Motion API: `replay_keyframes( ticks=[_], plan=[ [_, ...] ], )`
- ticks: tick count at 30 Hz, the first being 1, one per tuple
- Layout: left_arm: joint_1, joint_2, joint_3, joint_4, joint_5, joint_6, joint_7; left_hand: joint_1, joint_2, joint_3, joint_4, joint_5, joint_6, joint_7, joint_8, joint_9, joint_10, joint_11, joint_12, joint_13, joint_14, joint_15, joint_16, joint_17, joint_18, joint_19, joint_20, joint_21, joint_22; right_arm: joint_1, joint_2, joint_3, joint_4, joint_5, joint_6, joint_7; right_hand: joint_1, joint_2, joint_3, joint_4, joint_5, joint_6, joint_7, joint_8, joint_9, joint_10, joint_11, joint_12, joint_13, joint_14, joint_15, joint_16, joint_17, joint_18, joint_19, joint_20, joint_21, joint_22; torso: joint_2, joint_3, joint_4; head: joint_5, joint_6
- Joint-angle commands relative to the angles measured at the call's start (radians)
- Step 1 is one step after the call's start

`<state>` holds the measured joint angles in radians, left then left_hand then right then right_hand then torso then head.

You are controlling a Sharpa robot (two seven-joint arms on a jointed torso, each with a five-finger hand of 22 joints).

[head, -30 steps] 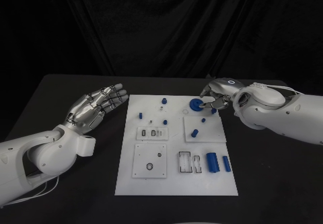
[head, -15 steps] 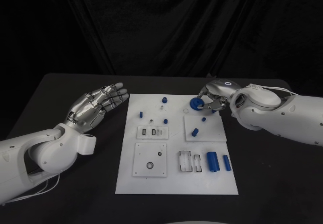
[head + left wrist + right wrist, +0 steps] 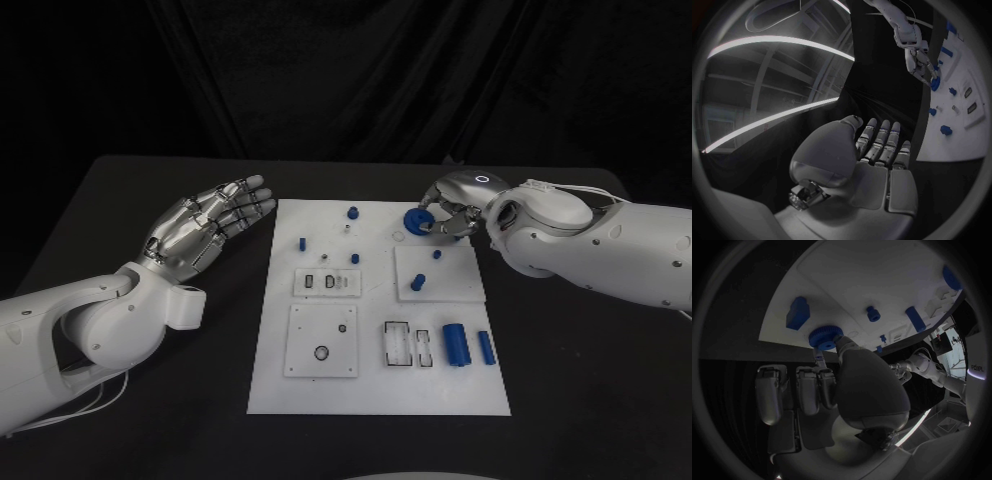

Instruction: Assemble the parts on the task board

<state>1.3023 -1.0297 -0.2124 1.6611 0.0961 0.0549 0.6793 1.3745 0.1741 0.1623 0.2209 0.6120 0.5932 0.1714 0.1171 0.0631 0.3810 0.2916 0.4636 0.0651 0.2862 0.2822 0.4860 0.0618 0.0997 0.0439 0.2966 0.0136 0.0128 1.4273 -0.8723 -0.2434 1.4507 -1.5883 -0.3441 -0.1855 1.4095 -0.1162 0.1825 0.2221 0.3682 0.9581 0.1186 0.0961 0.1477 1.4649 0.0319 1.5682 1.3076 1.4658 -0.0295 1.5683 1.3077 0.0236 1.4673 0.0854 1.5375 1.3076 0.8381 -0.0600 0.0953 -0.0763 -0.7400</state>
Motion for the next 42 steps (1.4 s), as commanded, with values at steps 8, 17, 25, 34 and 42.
replay_keyframes(
  ticks=[8,17,25,34,42],
  plan=[
    [-0.003,0.004,0.001,-0.004,0.003,0.020,0.176,-0.006,0.005,0.008,-0.001,0.003,-0.004,0.005,-0.005,-0.001,0.000,0.005,0.004,-0.001,0.006,-0.001,0.004,0.002,-0.014,0.003,0.000,0.004,0.000,-0.011,-0.002,-0.002,0.012,-0.007,0.046,-0.019,0.066,0.018,0.034,-0.093,0.057,0.096,-0.015,0.092,0.077,0.106,-0.002,0.003,0.263,0.105,-0.001,0.002,0.263,-0.004,0.054,-0.005,-0.009,0.210,0.000,-0.0004,-0.0016,0.003,0.000],
    [-0.004,-0.006,0.001,-0.002,0.003,0.021,0.174,-0.006,0.006,0.009,-0.001,0.004,-0.005,0.006,-0.005,-0.001,0.000,0.005,0.004,-0.001,0.007,-0.001,0.005,0.002,-0.014,0.003,0.000,0.004,0.000,-0.007,-0.012,0.000,0.052,-0.007,-0.011,-0.007,0.037,0.029,0.028,-0.127,0.131,0.088,-0.029,0.184,0.175,0.106,-0.012,0.003,0.263,0.105,-0.011,0.002,0.263,-0.007,0.061,-0.013,-0.004,0.218,0.000,-0.0003,-0.0014,0.007,0.010],
    [-0.005,-0.003,0.001,-0.005,0.003,0.023,0.171,-0.006,0.006,0.009,-0.001,0.004,-0.005,0.006,-0.005,-0.001,0.000,0.005,0.004,-0.001,0.007,-0.001,0.005,0.002,-0.014,0.003,0.000,0.004,0.000,0.045,0.000,0.003,0.108,-0.001,-0.009,-0.007,0.016,0.029,0.026,-0.124,0.134,0.074,-0.034,0.202,0.200,0.106,-0.016,0.003,0.263,0.105,-0.015,0.002,0.263,-0.008,0.066,-0.017,-0.001,0.222,-0.001,-0.0002,-0.0028,0.008,0.012],
    [-0.006,0.012,0.001,-0.017,0.003,0.033,0.166,-0.007,0.007,0.011,-0.001,0.004,-0.005,0.007,-0.005,-0.001,0.000,0.005,0.004,-0.001,0.007,-0.001,0.006,0.002,-0.014,0.003,0.000,0.004,0.000,0.051,0.086,0.004,0.086,0.001,-0.002,0.023,0.010,0.030,0.027,-0.126,0.125,0.073,-0.039,0.215,0.216,0.106,-0.021,0.003,0.263,0.105,-0.019,0.002,0.263,-0.011,0.073,-0.020,0.006,0.230,-0.003,-0.0028,-0.0050,0.009,0.010],
    [-0.009,0.017,0.001,-0.022,0.003,0.037,0.163,-0.007,0.007,0.011,-0.001,0.004,-0.005,0.007,-0.005,-0.001,0.000,0.005,0.004,-0.001,0.007,-0.001,0.006,0.002,-0.014,0.003,0.000,0.004,0.000,0.027,0.148,0.005,0.048,0.018,-0.004,0.048,0.006,0.032,0.028,-0.126,0.121,0.069,-0.040,0.218,0.221,0.106,-0.023,0.003,0.263,0.105,-0.021,0.002,0.263,-0.012,0.074,-0.022,0.007,0.231,-0.003,-0.0031,-0.0061,0.016,0.008]
  ],
)
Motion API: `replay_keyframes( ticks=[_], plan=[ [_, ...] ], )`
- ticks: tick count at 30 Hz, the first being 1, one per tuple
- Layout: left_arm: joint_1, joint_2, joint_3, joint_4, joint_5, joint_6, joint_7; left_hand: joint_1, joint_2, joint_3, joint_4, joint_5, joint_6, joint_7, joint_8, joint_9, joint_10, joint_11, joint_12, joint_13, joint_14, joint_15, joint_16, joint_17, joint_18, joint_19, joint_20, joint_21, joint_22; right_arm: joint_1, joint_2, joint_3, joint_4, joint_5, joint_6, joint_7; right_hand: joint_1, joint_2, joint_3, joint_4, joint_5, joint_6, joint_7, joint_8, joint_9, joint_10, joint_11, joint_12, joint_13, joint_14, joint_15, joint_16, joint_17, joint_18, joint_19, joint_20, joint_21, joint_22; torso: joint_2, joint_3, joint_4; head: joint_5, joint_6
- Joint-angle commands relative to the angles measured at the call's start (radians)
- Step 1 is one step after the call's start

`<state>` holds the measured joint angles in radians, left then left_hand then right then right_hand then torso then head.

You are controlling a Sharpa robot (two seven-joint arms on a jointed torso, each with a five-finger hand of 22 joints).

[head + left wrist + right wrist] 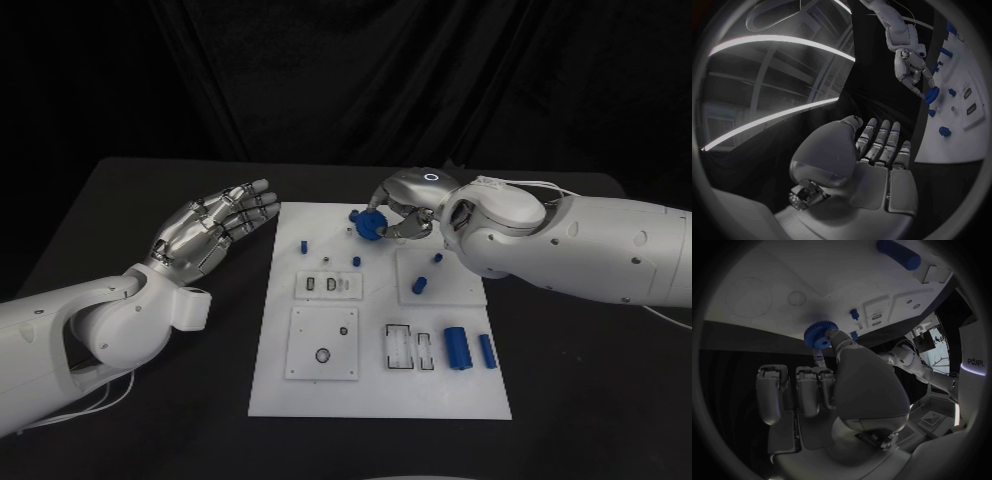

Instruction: Assemble the parts on the task board

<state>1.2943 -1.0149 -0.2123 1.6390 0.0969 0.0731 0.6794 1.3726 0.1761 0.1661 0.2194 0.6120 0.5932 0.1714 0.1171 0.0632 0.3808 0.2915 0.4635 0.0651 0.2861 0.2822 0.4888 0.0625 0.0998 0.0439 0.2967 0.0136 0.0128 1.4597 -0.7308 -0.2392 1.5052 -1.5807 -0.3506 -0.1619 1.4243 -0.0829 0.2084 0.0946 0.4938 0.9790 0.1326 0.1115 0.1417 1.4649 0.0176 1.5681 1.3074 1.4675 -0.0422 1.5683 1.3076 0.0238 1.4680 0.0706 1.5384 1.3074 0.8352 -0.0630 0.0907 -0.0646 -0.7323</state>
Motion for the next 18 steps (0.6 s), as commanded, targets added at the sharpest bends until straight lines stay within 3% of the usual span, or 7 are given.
replay_keyframes(
  ticks=[1,6,18],
  plan=[
    [-0.002,0.003,0.001,-0.001,0.002,0.019,0.163,-0.005,0.005,0.007,0.001,0.004,-0.005,0.007,-0.005,-0.001,0.000,0.005,0.004,-0.001,0.007,-0.001,0.004,0.001,-0.014,0.003,0.000,0.004,0.000,-0.008,0.013,0.001,-0.010,0.012,0.004,0.026,-0.009,-0.001,0.002,0.001,-0.004,0.046,-0.054,0.202,0.228,0.106,-0.008,0.003,0.263,0.103,-0.008,0.003,0.263,-0.012,0.074,-0.008,0.006,0.232,0.000,-0.0001,-0.0009,0.005,-0.001],
    [-0.004,0.006,0.001,-0.003,0.002,0.021,0.161,-0.005,0.005,0.007,0.001,0.004,-0.005,0.007,-0.005,-0.001,0.000,0.005,0.004,-0.001,0.007,-0.001,0.004,0.001,-0.014,0.003,0.000,0.004,0.000,-0.014,0.040,0.001,-0.024,0.015,-0.001,0.031,-0.019,0.003,0.004,0.005,-0.002,0.029,-0.051,0.198,0.232,0.106,-0.007,0.003,0.263,0.103,-0.008,0.003,0.263,-0.011,0.073,-0.009,0.004,0.230,0.001,0.0017,0.0054,-0.001,-0.004],
    [-0.008,0.009,0.001,-0.004,0.002,0.021,0.157,-0.005,0.006,0.010,0.001,0.004,-0.005,0.008,-0.005,-0.001,0.001,0.005,0.004,-0.001,0.008,-0.001,0.005,0.001,-0.015,0.003,0.000,0.003,0.000,-0.017,0.064,0.001,-0.039,0.017,-0.006,0.031,-0.032,0.001,0.014,0.008,0.000,-0.007,-0.039,0.174,0.233,0.106,0.003,0.003,0.263,0.103,-0.001,0.003,0.263,-0.007,0.061,-0.005,-0.007,0.218,0.001,0.0020,0.0028,0.002,-0.013]
  ],
)
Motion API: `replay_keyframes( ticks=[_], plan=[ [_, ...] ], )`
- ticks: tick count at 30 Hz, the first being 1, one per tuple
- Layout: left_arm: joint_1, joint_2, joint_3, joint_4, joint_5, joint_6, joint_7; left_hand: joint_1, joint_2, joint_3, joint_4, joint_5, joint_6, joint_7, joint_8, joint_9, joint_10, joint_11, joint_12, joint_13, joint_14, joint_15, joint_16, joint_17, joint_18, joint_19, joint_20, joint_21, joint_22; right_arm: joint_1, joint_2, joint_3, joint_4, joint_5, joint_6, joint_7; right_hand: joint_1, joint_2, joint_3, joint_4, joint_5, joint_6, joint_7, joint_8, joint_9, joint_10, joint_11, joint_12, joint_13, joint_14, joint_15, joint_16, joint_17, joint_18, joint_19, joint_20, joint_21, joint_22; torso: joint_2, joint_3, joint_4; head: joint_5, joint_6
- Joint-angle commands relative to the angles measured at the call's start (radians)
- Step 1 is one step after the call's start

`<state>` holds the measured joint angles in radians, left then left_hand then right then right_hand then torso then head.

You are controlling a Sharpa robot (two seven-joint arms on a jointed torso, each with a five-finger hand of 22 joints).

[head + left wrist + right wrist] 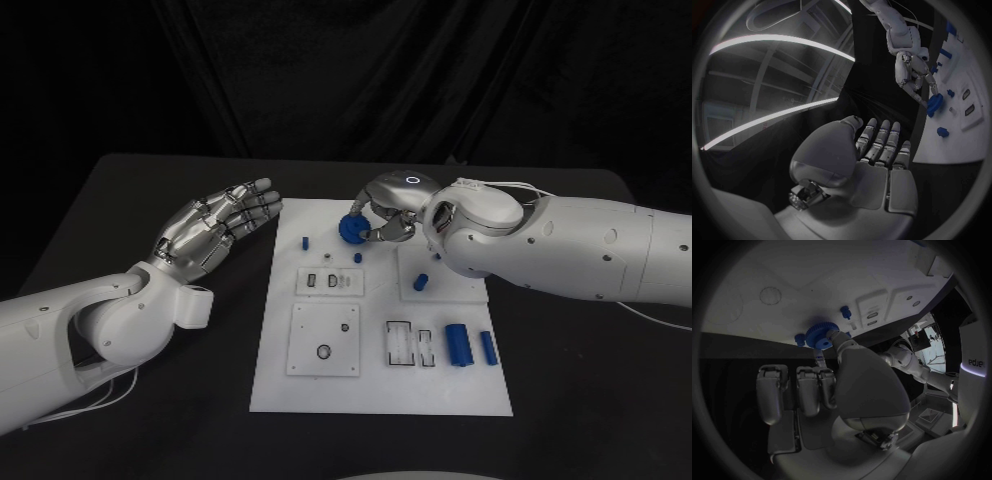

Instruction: Assemble the parts on the task board

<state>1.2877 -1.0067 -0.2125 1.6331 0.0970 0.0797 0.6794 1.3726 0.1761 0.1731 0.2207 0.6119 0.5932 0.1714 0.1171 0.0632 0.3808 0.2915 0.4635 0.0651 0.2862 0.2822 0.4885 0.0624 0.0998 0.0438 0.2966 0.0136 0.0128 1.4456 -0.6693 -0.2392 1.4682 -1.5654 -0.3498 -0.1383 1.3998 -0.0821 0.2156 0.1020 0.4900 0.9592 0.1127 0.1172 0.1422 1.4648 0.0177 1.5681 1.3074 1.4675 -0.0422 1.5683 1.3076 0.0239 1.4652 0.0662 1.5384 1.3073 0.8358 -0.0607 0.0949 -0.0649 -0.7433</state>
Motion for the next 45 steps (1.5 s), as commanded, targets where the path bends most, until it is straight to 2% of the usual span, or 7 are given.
replay_keyframes(
  ticks=[1,16,17,19,26,27,45],
  plan=[
    [-0.002,0.001,0.001,0.002,0.002,0.014,0.157,-0.005,0.006,0.003,0.000,0.004,-0.005,0.008,-0.005,-0.001,0.001,0.005,0.004,-0.001,0.008,-0.001,0.006,0.001,-0.015,0.003,0.000,0.003,0.000,-0.003,0.004,0.001,-0.003,0.001,-0.007,0.007,-0.008,0.000,0.007,0.000,0.003,0.011,-0.018,0.167,0.232,0.106,0.004,0.003,0.263,0.103,0.000,0.003,0.263,-0.006,0.063,0.000,-0.008,0.217,0.000,-0.0002,-0.0023,0.002,-0.003],
    [-0.003,0.002,0.001,0.005,0.002,0.015,0.154,-0.005,0.006,0.004,0.000,0.004,-0.003,0.009,-0.005,-0.001,0.001,0.005,0.005,-0.001,0.009,-0.001,0.007,0.001,-0.015,0.003,0.000,0.004,0.000,-0.003,0.028,0.001,-0.021,0.001,0.023,-0.016,-0.012,-0.029,0.078,-0.009,-0.005,-0.150,0.003,-0.013,0.135,0.106,0.006,0.003,0.263,0.103,0.004,0.003,0.263,0.004,0.038,0.009,-0.037,0.191,0.000,-0.0003,-0.0011,0.002,-0.011],
    [-0.003,0.001,0.001,0.005,0.002,0.015,0.154,-0.008,0.004,0.014,-0.001,0.003,-0.003,0.011,-0.005,-0.001,0.002,0.009,0.005,0.000,0.011,-0.002,0.011,0.002,-0.010,0.152,-0.001,0.071,0.041,-0.003,0.029,0.001,-0.022,0.001,0.024,-0.018,-0.010,-0.030,0.082,-0.012,-0.003,-0.154,0.001,-0.019,0.130,0.106,0.004,0.003,0.263,0.103,0.002,0.003,0.263,0.004,0.038,0.007,-0.037,0.191,0.000,-0.0003,-0.0011,0.002,-0.011],
    [-0.003,0.001,0.001,0.005,0.002,0.014,0.154,-0.012,0.000,0.024,0.000,0.003,-0.003,0.011,-0.005,0.000,0.002,0.002,0.005,-0.001,0.009,0.004,0.013,0.001,-0.027,0.008,-0.003,0.005,0.001,-0.003,0.029,0.001,-0.023,0.001,0.026,-0.025,-0.009,-0.029,0.085,-0.014,0.000,-0.154,0.002,-0.021,0.127,0.106,0.003,0.003,0.263,0.103,0.001,0.003,0.263,0.004,0.038,0.006,-0.037,0.191,0.000,-0.0001,-0.0014,0.003,-0.011],
    [-0.004,0.002,0.001,0.004,0.002,0.015,0.154,-0.014,-0.002,0.028,0.000,0.003,-0.004,0.011,-0.005,0.000,0.003,-0.001,0.006,0.000,0.009,-0.011,0.015,0.001,-0.003,0.157,0.000,0.071,0.040,-0.003,0.028,0.001,-0.025,-0.006,0.025,-0.044,-0.002,-0.027,0.099,-0.021,0.012,-0.151,0.005,-0.028,0.118,0.106,0.005,0.003,0.263,0.103,0.002,0.003,0.263,0.006,0.032,0.005,-0.044,0.185,0.000,-0.0001,-0.0011,0.003,-0.011],
    [-0.004,0.003,0.001,0.004,0.002,0.015,0.154,-0.019,-0.006,0.038,0.000,0.002,-0.003,0.012,-0.005,0.000,0.002,0.002,0.005,-0.001,0.008,-0.001,0.016,0.001,-0.023,0.008,-0.006,0.004,0.000,-0.003,0.028,0.001,-0.025,-0.007,0.025,-0.045,-0.002,-0.027,0.099,-0.021,0.012,-0.151,0.005,-0.029,0.118,0.106,0.005,0.003,0.263,0.103,0.002,0.003,0.263,0.006,0.032,0.005,-0.044,0.186,0.000,-0.0001,-0.0011,0.003,-0.011],
    [-0.008,0.006,0.001,-0.002,0.002,0.014,0.152,-0.028,-0.013,0.056,0.000,0.001,-0.005,0.013,-0.005,0.000,0.004,0.005,0.004,0.000,0.009,-0.004,0.021,0.001,-0.013,0.165,-0.003,0.072,0.040,-0.004,0.021,0.001,-0.017,-0.016,0.031,-0.061,-0.005,-0.032,0.112,-0.034,-0.024,-0.165,0.002,-0.050,0.095,0.106,0.003,0.003,0.263,0.103,0.000,0.003,0.263,0.008,0.030,0.004,-0.049,0.183,0.000,0.0000,-0.0017,0.002,-0.012]
  ],
)
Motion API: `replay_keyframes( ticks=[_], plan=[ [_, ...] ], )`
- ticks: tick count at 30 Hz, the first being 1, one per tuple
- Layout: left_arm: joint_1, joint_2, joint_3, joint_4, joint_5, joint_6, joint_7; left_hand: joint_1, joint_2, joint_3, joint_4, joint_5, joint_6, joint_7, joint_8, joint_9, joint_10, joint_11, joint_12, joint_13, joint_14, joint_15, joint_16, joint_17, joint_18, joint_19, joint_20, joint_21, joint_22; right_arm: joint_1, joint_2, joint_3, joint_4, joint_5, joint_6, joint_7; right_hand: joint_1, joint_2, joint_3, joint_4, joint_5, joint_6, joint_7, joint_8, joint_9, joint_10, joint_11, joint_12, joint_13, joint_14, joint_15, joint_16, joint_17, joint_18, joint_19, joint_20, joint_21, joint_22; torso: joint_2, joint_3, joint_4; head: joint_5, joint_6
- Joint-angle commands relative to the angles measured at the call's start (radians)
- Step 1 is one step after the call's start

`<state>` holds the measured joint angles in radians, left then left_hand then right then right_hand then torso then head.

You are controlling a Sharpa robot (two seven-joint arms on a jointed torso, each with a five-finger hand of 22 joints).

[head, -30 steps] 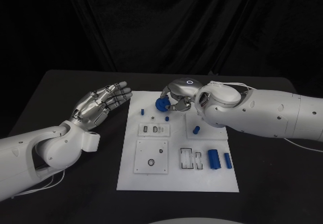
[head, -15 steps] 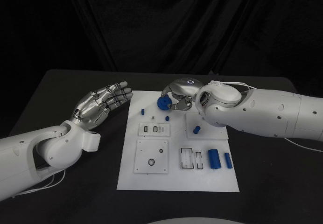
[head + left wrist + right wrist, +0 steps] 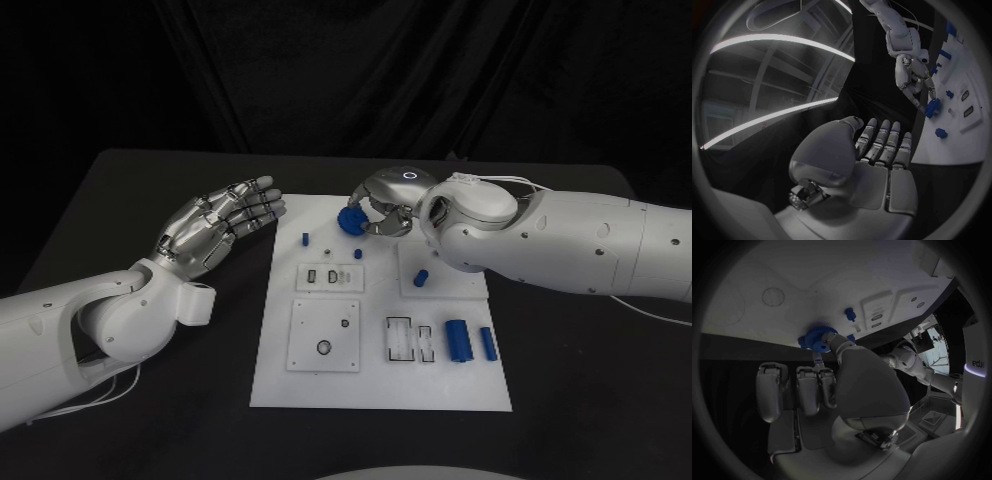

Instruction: Assemble the parts on the task board

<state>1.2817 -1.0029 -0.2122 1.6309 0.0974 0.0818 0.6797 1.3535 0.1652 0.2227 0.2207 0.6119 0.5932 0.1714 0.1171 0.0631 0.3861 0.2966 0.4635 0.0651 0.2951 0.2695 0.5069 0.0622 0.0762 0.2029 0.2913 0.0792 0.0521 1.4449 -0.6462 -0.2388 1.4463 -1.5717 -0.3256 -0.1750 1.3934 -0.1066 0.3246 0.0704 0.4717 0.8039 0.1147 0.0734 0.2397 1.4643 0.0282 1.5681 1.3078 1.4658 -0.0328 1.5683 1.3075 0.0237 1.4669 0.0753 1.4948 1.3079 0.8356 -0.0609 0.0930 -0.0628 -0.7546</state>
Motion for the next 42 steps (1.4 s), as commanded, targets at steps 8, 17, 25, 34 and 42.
replay_keyframes(
  ticks=[8,17,25,34,42],
  plan=[
    [-0.002,0.001,0.001,-0.002,0.004,0.011,0.154,-0.010,-0.006,0.007,-0.002,0.000,-0.005,0.013,-0.006,0.000,-0.002,0.000,0.004,0.000,-0.004,0.010,-0.002,0.001,0.008,0.005,0.002,0.006,0.000,-0.004,-0.004,0.001,0.005,-0.010,0.006,-0.020,-0.027,-0.011,-0.026,0.001,-0.162,-0.186,-0.021,-0.019,-0.078,0.107,-0.024,0.003,0.263,0.105,-0.023,0.003,0.263,0.009,0.028,-0.017,-0.009,0.182,0.000,0.0002,0.0004,-0.001,-0.001],
    [-0.003,0.001,0.001,-0.003,0.004,0.009,0.156,-0.009,-0.010,0.007,-0.005,-0.003,-0.005,0.013,-0.006,0.000,-0.003,0.000,0.003,-0.001,-0.011,0.012,-0.010,0.000,0.005,0.003,0.002,0.005,0.000,-0.004,-0.003,0.001,0.003,-0.010,0.008,-0.012,-0.056,-0.014,-0.104,0.054,-0.305,-0.251,-0.032,-0.019,-0.127,0.107,-0.035,0.003,0.263,0.105,-0.032,0.003,0.263,0.010,0.026,-0.027,-0.018,0.180,0.000,-0.0001,0.0000,-0.002,-0.002],
    [-0.003,0.000,0.001,-0.004,0.004,0.008,0.157,-0.011,-0.018,0.009,-0.011,-0.008,-0.009,0.015,-0.007,-0.001,-0.010,-0.001,-0.001,-0.001,-0.038,0.013,-0.041,-0.005,0.001,-0.007,0.001,0.001,-0.003,-0.004,-0.001,0.001,-0.001,-0.010,0.006,-0.008,-0.071,-0.015,-0.144,0.106,-0.357,-0.242,-0.031,-0.017,-0.141,0.107,-0.034,0.003,0.263,0.105,-0.033,0.003,0.263,0.011,0.024,-0.028,-0.023,0.179,0.000,0.0000,0.0004,-0.003,-0.003],
    [-0.003,0.000,0.001,-0.006,0.004,0.011,0.158,-0.017,-0.025,0.009,-0.015,-0.015,-0.016,0.018,-0.009,-0.001,-0.031,-0.003,-0.021,-0.003,-0.076,0.010,-0.086,-0.009,0.002,-0.025,-0.001,-0.007,-0.008,-0.005,-0.003,0.001,-0.004,-0.010,-0.008,-0.004,-0.042,0.017,-0.141,0.101,-0.317,-0.033,-0.011,0.028,-0.113,0.107,-0.018,0.003,0.263,0.105,-0.020,0.003,0.263,0.013,0.019,-0.018,-0.033,0.174,0.000,0.0000,0.0003,-0.002,-0.004],
    [-0.003,-0.002,0.001,-0.006,0.006,0.012,0.156,-0.018,-0.025,0.009,-0.016,-0.015,-0.016,0.018,-0.009,-0.001,-0.032,-0.003,-0.022,-0.003,-0.076,0.010,-0.084,-0.009,0.002,-0.021,-0.001,-0.005,-0.007,-0.007,-0.011,0.001,0.000,-0.010,-0.028,0.005,-0.031,0.026,-0.143,0.092,-0.292,0.028,-0.003,0.050,-0.098,0.107,-0.011,0.003,0.263,0.105,-0.013,0.003,0.263,0.014,0.019,-0.011,-0.035,0.174,0.000,0.0000,0.0003,-0.001,-0.004]
  ],
)
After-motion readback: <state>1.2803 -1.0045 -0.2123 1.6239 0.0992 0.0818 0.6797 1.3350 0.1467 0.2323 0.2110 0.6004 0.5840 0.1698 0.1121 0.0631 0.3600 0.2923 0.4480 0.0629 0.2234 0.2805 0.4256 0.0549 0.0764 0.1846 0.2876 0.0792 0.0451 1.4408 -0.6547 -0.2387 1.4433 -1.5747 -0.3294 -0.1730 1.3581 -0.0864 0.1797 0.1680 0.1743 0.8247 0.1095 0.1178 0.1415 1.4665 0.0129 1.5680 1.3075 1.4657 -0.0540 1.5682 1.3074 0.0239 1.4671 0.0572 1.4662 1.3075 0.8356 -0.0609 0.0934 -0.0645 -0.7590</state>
